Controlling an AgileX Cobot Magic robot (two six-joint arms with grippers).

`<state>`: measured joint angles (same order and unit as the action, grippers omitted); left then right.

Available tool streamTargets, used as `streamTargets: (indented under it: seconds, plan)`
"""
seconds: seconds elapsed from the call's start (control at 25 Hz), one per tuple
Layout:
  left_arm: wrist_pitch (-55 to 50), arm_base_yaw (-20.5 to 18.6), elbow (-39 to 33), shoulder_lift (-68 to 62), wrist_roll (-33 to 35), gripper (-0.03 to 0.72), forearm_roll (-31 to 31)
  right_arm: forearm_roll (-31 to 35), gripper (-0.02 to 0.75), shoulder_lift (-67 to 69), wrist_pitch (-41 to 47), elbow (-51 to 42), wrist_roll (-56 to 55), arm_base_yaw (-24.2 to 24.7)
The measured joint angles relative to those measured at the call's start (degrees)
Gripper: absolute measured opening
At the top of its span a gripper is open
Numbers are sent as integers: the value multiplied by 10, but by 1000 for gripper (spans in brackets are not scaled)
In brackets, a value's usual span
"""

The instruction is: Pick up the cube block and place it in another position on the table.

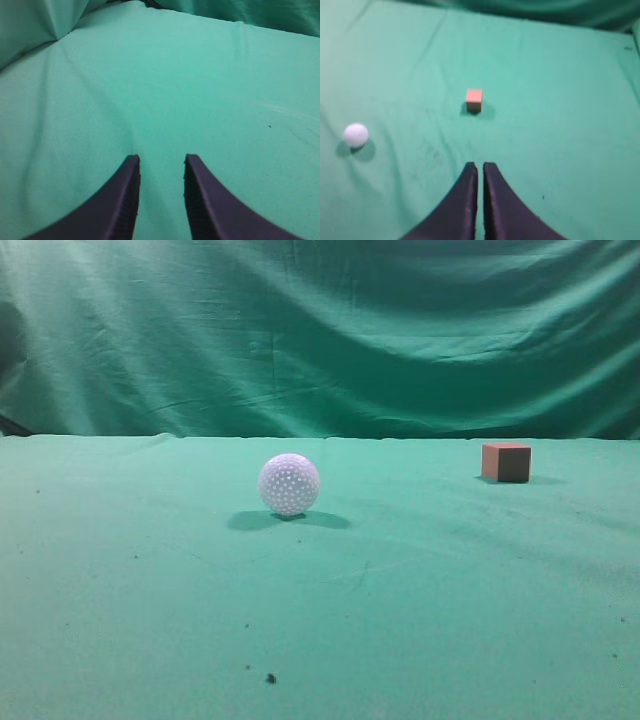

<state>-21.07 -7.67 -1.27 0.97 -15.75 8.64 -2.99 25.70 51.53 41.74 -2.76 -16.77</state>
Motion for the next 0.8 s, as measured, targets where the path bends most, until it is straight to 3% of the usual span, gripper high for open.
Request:
streamTargets:
  seconds: [0.2,0.36,0.64,0.8]
  plan:
    - [0,0,0,0,0,235,0,30,0,-106,-146,-154,14,87]
    - [0,0,0,0,0,235,0,42,0,-194,-212,-275,14,145]
    - [0,0,0,0,0,235,0,47,0,-263,-267,-419,14,159]
    - [0,0,0,0,0,235,0,55,0,-263,-287,-433,11,159]
